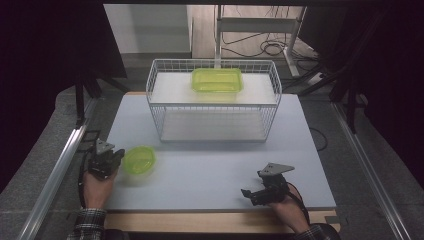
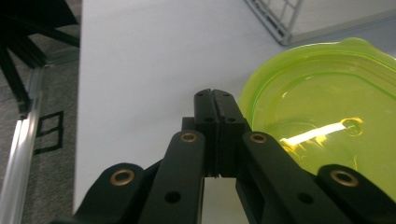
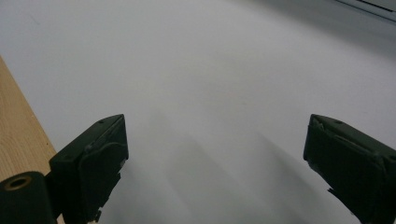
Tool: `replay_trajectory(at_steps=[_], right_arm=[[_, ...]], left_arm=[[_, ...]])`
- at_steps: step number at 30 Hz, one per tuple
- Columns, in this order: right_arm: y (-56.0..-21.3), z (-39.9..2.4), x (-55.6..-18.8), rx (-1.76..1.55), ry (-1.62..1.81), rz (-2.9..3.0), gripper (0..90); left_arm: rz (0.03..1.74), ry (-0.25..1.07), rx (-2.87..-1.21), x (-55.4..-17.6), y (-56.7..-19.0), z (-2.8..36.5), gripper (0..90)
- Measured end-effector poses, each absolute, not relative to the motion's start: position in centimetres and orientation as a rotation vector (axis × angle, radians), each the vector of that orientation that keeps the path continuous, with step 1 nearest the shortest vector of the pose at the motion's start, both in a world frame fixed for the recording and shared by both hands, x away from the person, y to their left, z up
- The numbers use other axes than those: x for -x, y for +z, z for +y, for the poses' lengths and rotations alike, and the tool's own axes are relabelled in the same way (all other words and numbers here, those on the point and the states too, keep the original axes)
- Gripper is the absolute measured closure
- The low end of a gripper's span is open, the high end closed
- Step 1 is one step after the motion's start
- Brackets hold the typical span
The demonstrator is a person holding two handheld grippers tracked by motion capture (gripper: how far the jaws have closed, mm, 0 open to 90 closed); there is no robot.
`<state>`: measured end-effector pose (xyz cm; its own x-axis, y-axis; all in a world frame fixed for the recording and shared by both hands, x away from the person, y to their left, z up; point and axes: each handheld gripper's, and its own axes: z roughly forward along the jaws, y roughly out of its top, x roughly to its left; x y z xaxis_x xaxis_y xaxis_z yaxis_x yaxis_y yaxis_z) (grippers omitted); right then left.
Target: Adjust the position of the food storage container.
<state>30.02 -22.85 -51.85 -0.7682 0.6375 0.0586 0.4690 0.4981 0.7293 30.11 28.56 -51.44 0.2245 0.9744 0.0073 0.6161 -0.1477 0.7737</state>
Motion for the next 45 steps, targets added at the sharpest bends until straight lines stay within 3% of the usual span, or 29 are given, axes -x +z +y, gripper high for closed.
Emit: replay_trajectory(at_steps=[45], right_arm=[[-51.7,-22.7,-29.9,-0.912,1.113,2.521,7.1]], left_arm=[[1.134,0.524,-2.004,-31.1,-50.8,17.7,88.9]])
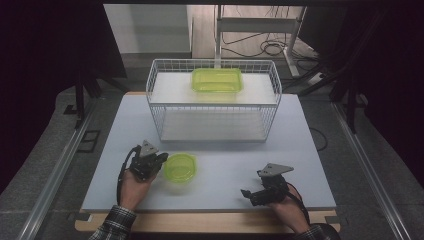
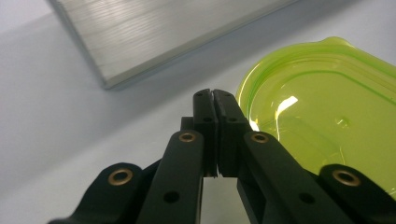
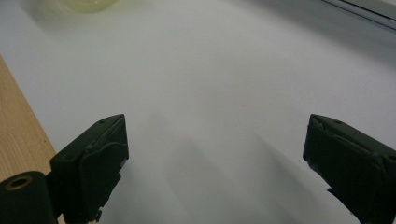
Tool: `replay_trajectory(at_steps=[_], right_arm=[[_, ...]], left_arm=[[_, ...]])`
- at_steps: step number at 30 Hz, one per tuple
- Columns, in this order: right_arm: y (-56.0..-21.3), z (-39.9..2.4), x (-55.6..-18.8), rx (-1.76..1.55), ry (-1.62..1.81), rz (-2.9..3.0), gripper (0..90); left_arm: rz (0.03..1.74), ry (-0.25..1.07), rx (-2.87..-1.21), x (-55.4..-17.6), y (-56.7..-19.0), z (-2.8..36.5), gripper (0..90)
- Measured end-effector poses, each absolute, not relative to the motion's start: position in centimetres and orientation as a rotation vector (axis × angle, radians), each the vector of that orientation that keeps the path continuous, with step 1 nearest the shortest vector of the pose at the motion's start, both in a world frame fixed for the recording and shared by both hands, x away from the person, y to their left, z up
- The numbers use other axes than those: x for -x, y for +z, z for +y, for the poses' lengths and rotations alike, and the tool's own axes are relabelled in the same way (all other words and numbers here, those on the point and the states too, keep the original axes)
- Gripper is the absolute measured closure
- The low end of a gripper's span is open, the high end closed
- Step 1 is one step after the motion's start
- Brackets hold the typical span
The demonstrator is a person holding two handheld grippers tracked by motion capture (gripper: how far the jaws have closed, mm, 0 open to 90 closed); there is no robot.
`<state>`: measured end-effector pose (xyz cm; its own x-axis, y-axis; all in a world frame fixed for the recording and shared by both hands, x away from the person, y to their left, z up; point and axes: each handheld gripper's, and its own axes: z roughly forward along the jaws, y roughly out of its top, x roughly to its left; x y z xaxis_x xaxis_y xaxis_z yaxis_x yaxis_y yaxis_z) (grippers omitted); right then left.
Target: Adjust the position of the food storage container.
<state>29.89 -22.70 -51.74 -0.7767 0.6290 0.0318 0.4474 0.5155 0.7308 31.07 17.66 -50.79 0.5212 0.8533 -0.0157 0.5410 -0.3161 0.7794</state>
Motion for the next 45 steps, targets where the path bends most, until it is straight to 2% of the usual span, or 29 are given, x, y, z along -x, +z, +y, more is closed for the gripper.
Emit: replay_trajectory(at_steps=[8,13,18,23,35,45], right_arm=[[-51.8,-22.7,-29.9,-0.911,1.113,2.523,7.1],[-51.7,-22.8,-29.9,-0.909,1.114,2.522,7.1],[-51.7,-22.8,-29.9,-0.907,1.113,2.523,7.1],[-51.7,-22.7,-29.8,-0.905,1.110,2.524,7.1],[-51.8,-22.6,-29.8,-0.901,1.103,2.535,7.1],[-52.0,-22.5,-29.8,-0.896,1.097,2.544,7.3]], left_arm=[[1.091,0.500,-2.027,-30.5,-50.4,15.7,87.1],[1.123,0.511,-1.980,-30.2,-50.0,17.3,87.0],[1.124,0.419,-2.033,-29.5,-51.1,18.6,89.8],[1.072,0.369,-2.129,-28.8,-52.0,17.4,89.9],[1.014,0.285,-2.162,-29.1,-52.7,15.0,89.9],[0.911,0.251,-2.211,-28.8,-52.8,11.4,89.9]])
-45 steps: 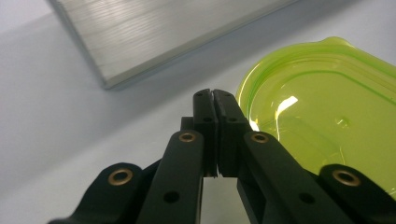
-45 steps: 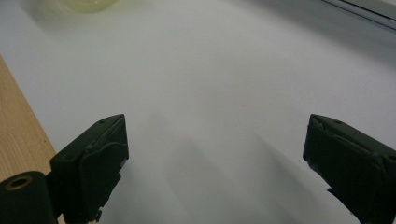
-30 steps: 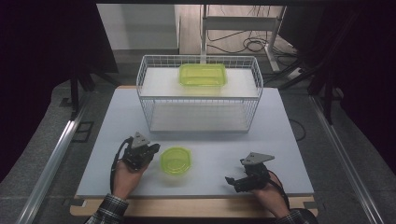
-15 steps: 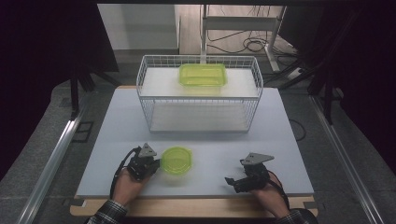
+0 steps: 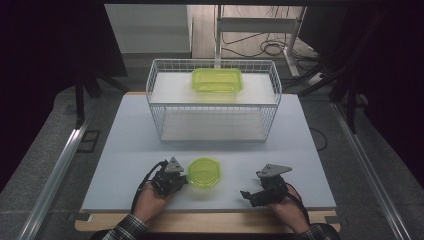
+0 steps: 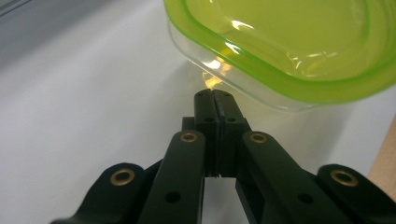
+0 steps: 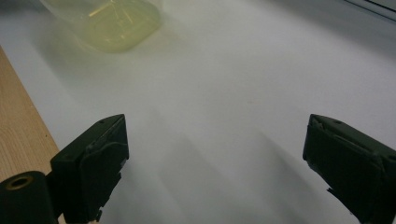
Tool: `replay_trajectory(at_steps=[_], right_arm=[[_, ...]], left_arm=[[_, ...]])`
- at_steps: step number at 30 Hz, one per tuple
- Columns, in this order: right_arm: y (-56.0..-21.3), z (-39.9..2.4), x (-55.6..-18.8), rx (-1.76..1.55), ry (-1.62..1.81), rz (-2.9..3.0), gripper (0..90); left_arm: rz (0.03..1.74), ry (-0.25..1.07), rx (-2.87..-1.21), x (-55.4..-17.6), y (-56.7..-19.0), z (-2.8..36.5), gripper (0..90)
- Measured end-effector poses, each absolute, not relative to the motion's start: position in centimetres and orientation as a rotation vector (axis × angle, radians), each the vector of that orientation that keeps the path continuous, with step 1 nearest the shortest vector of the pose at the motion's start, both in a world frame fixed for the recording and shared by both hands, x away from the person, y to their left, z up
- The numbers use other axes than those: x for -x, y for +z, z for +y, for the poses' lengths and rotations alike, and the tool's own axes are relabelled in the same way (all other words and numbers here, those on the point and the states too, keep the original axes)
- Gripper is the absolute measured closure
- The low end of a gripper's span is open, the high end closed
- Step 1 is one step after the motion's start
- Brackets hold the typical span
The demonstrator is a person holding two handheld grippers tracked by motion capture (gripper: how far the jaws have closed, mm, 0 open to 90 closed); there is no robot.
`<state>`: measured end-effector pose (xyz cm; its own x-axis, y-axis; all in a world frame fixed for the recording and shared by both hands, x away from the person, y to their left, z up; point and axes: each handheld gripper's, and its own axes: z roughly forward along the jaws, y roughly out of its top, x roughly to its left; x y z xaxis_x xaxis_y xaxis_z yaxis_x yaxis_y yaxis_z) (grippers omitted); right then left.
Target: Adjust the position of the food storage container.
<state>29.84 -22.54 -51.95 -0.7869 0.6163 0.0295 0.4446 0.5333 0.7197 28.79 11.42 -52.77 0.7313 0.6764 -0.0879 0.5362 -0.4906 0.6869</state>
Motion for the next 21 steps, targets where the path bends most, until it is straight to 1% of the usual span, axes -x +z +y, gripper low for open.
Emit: replay_trajectory(at_steps=[7,12,14,16,21], right_arm=[[-52.0,-22.5,-29.8,-0.890,1.094,2.550,7.5],[-51.9,-22.5,-29.8,-0.890,1.097,2.549,7.5],[-51.9,-22.6,-29.8,-0.893,1.100,2.548,7.5],[-51.9,-22.6,-29.8,-0.895,1.101,2.545,7.5],[-51.8,-22.6,-29.8,-0.895,1.106,2.542,7.5]], left_arm=[[0.863,0.230,-2.224,-28.5,-52.9,9.6,89.8],[0.876,0.231,-2.209,-28.1,-52.7,9.8,87.9],[0.888,0.254,-2.198,-27.8,-52.4,10.2,83.9],[0.889,0.266,-2.183,-27.4,-52.2,10.7,77.6],[0.918,0.297,-2.150,-26.4,-51.9,11.9,57.8]])
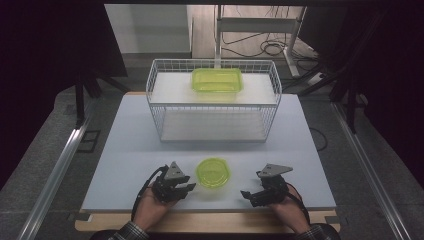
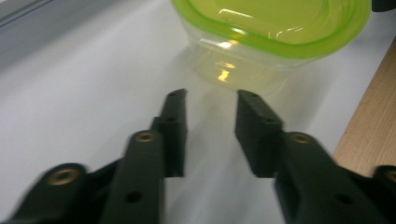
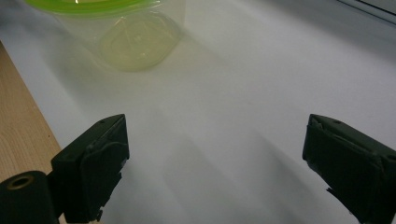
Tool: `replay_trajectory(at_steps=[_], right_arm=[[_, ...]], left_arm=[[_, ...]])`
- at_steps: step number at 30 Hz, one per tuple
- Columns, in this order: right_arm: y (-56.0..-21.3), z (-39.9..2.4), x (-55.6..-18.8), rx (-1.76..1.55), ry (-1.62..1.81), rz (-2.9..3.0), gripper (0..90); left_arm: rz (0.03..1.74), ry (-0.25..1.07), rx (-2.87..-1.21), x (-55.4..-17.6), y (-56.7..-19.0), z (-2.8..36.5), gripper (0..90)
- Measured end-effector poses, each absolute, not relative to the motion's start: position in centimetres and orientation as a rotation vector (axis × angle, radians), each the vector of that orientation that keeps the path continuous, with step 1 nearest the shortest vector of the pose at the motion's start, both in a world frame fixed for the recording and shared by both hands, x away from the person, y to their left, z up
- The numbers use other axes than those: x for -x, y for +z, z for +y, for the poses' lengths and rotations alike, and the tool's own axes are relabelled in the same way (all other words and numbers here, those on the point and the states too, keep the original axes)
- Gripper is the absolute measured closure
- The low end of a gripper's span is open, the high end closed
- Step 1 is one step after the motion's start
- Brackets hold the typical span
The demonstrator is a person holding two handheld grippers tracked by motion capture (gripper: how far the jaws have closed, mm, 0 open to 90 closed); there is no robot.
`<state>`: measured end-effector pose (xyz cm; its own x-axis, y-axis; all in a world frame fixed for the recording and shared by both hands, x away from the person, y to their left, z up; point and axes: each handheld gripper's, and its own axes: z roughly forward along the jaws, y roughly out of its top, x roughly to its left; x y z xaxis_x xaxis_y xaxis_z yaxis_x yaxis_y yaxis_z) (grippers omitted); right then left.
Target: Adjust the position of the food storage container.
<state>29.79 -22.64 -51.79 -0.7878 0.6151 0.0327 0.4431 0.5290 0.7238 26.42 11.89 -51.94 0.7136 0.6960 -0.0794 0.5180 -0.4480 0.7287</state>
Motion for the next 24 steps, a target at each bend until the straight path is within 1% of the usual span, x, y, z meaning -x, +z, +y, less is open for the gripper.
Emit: replay_trajectory(at_steps=[3,7,8,9,11,13,17,24], right_arm=[[-51.8,-22.7,-29.8,-0.897,1.110,2.543,7.5],[-51.8,-22.7,-29.8,-0.898,1.113,2.544,7.5],[-51.8,-22.7,-29.8,-0.897,1.113,2.545,7.5],[-51.8,-22.6,-29.8,-0.896,1.113,2.546,7.5],[-51.8,-22.6,-29.8,-0.891,1.113,2.548,7.5],[-51.8,-22.6,-29.8,-0.890,1.113,2.549,7.5],[-51.9,-22.6,-29.8,-0.892,1.112,2.554,7.5],[-52.0,-22.6,-29.8,-0.885,1.115,2.564,7.4]], left_arm=[[0.937,0.323,-2.125,-25.8,-51.8,12.3,43.8],[0.956,0.354,-2.112,-24.6,-52.0,12.6,29.2],[0.956,0.373,-2.118,-24.4,-52.1,12.6,23.0],[0.958,0.392,-2.123,-24.1,-52.0,12.6,19.6],[0.947,0.404,-2.133,-23.6,-52.0,12.8,16.6],[0.950,0.413,-2.127,-23.3,-52.0,13.0,9.7],[0.945,0.478,-2.142,-22.8,-52.3,13.2,3.8],[0.944,0.507,-2.142,-22.8,-52.4,13.5,2.0]])
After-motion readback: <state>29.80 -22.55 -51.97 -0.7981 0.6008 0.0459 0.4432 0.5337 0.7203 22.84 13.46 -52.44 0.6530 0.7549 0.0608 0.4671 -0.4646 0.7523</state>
